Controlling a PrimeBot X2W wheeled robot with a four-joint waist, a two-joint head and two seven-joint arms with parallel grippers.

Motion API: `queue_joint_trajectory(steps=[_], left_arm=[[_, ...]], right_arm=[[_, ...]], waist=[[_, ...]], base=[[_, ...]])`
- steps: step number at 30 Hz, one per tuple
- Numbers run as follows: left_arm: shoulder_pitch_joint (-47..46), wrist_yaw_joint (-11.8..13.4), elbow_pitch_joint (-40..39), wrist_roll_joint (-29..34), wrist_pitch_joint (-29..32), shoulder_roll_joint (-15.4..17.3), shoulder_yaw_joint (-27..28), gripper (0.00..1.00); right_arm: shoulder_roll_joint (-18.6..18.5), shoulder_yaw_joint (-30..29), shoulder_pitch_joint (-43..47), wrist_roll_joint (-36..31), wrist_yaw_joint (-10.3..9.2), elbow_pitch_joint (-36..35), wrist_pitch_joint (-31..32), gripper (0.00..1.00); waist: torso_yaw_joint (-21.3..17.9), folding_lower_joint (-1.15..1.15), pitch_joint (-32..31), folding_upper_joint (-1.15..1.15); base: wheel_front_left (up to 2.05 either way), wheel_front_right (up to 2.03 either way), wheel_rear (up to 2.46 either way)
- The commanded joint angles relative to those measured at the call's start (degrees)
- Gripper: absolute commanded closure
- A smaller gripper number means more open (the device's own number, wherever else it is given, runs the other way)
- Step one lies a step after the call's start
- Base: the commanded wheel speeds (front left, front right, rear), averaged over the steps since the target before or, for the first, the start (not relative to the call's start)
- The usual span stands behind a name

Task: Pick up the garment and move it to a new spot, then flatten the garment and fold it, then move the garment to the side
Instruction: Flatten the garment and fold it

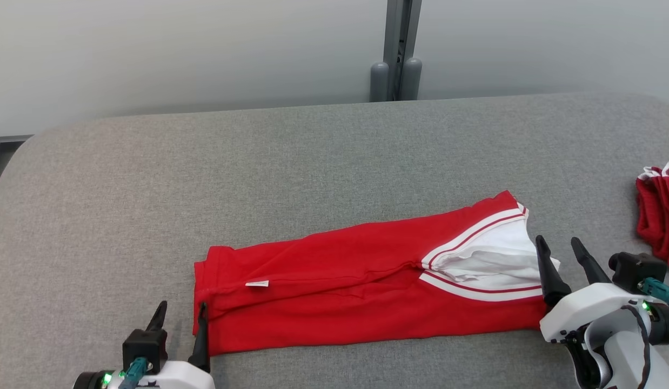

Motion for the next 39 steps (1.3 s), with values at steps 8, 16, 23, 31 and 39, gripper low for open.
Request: queue_joint_trajectory(steps=[8,16,23,31,39], left_arm=[[4.36,0.98,-3.61,2.33,-0.25,-0.48,1.46,0.0],[3.43,0.52,-4.27,3.08,-0.25,-0.9,1.76,0.0],[2.82,-0.16,-3.79,3.14,-0.25,-1.15,2.26,0.0],[1.99,-0.71,-4.12,3.28,-0.25,-1.34,2.22,0.0],[1.67,-0.98,-3.94,3.61,-0.25,-1.39,2.61,0.0]], right_arm=[[1.05,-1.14,1.39,-2.23,0.0,2.15,-0.2,0.0],[0.66,-0.94,-2.85,-2.48,0.0,7.46,-0.2,0.0],[0.99,-0.36,-4.63,-2.35,0.0,13.73,-0.08,0.0],[2.82,2.67,-5.49,0.42,0.04,18.58,2.9,0.2],[0.89,3.91,-6.37,3.87,-0.04,17.47,0.9,1.0]], waist=[[1.24,0.0,-0.19,0.0],[3.34,0.0,2.7,0.0],[4.26,0.0,3.66,0.0],[4.43,0.0,5.02,0.0],[3.91,0.0,5.35,0.0]], base=[[0.0,0.0,0.0],[0.0,0.0,0.0],[0.0,0.0,0.0],[0.0,0.0,0.0],[0.0,0.0,0.0]])
